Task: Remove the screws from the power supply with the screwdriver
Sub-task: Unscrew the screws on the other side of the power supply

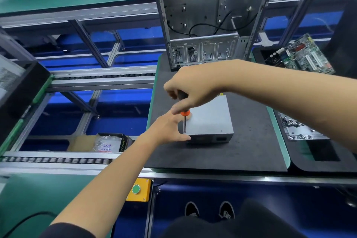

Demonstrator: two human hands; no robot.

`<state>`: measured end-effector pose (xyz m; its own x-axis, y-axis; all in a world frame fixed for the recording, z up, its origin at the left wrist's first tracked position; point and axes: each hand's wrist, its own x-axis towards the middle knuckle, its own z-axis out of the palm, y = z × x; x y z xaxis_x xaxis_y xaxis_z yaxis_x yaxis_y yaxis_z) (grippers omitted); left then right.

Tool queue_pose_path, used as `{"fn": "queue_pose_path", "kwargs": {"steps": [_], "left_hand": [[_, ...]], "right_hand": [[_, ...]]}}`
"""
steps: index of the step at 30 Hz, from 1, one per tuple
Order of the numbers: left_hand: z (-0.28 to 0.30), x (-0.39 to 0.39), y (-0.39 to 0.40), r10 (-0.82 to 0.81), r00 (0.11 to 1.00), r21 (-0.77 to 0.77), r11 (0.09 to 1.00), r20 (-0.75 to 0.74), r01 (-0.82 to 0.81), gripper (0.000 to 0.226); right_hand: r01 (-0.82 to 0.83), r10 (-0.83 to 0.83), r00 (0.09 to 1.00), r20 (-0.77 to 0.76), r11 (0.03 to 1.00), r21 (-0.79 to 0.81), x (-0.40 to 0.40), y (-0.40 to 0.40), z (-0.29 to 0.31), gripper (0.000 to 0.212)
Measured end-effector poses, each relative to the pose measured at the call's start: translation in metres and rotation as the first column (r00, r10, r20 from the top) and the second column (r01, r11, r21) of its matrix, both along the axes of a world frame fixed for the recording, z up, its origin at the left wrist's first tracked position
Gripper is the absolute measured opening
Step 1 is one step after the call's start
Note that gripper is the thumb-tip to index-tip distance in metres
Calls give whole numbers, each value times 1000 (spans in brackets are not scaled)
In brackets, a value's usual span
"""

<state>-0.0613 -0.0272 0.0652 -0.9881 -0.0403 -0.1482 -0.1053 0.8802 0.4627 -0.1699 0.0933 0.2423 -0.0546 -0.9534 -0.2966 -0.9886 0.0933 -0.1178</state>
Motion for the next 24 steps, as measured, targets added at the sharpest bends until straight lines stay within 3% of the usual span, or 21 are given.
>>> {"fn": "queue_pose_path", "kwargs": {"steps": [2,3,5,7,9,11,13,15,17,18,20,22,24], "left_hand": [[2,-1,1,2,1000,-15,1000,14,-2,72],[2,-1,1,1,1000,-18,1000,14,-1,71],[2,0,1,-2,1000,-14,1000,7,2,73],[2,1,1,4,1000,-11,1000,-15,-4,75],[3,0,1,7,1000,-23,1000,-2,-7,77],[3,0,1,10,1000,-36,999,27,-9,78],[4,0,1,16,1000,-31,999,26,-15,77],[5,0,2,16,1000,-13,1000,18,-15,75],[6,0,3,5,1000,-6,1000,11,-5,73],[6,0,3,1,1000,-11,1000,12,0,74],[7,0,3,-1,1000,-20,1000,7,1,76],[6,1,2,2,1000,-19,1000,2,-2,76],[6,1,3,4,1000,-34,999,16,-4,77]], "right_hand": [[-6,-2,945,-327,1000,-22,3,-1,-3,35],[-5,-14,935,-354,999,-53,4,-1,-4,36],[-8,-3,976,-219,999,-48,6,-3,-5,30],[-96,97,995,1,994,-47,6,-2,-1,8],[-178,183,969,165,983,-39,8,1,6,18],[-195,197,954,224,980,-33,9,3,8,21],[-159,163,979,122,986,-39,9,2,5,7],[-88,82,983,-166,996,-34,10,0,1,24],[-55,30,951,-309,996,-71,12,-3,-3,31],[-49,26,962,-271,996,-77,13,-3,-3,28],[-84,83,996,-29,995,-58,11,-1,-1,7],[-111,110,977,180,994,-9,11,1,6,18],[-84,84,966,245,996,-11,13,3,7,19]]}}
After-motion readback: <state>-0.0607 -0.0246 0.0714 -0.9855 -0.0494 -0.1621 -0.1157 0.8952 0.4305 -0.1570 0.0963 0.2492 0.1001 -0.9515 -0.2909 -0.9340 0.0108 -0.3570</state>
